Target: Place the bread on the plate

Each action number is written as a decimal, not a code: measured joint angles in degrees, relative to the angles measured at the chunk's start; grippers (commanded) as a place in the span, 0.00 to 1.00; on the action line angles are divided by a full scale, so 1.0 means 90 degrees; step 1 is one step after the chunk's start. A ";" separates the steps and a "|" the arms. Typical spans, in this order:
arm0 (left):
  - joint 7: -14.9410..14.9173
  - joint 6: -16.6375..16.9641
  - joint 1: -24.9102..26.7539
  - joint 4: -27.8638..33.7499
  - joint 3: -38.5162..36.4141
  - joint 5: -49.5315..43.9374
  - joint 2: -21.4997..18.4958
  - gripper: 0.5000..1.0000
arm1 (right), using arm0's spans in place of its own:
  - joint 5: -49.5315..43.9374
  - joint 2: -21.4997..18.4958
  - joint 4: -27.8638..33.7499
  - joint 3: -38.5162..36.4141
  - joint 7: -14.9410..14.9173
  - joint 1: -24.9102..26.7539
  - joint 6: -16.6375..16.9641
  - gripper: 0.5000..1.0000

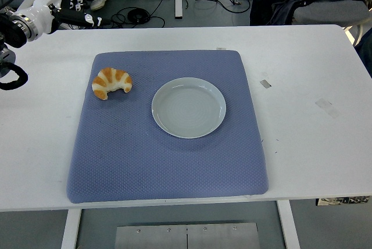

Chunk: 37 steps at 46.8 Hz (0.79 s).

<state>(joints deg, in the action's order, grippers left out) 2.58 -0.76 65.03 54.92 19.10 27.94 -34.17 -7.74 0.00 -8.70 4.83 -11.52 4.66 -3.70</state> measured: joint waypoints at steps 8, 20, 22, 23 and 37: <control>0.0069 -0.0134 0.0310 0.0048 -0.0622 0.0002 -0.0260 0.95 | 0.0000 0.0000 0.0000 0.0000 -0.0001 -0.0001 0.0000 1.00; 0.0067 -0.0383 0.0213 0.0271 -0.0750 0.0460 -0.0340 0.94 | 0.0000 0.0000 0.0000 0.0000 0.0000 -0.0001 0.0002 1.00; 0.0024 -0.0374 0.0180 0.0281 -0.0745 0.0568 -0.0320 0.94 | 0.0000 0.0000 0.0000 0.0000 0.0000 0.0000 0.0002 1.00; 0.0011 -0.0372 0.0169 0.0286 -0.0745 0.0600 -0.0312 0.93 | 0.0000 0.0000 0.0000 0.0000 0.0001 0.0000 0.0002 1.00; 0.0042 -0.0362 0.0238 0.0713 -0.1160 0.0667 -0.0646 0.93 | 0.0000 0.0000 0.0000 0.0000 -0.0001 -0.0001 0.0002 1.00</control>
<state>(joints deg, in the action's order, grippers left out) 2.96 -4.02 67.17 61.33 8.66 33.95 -39.98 -7.73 0.00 -8.70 4.84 -11.53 4.65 -3.69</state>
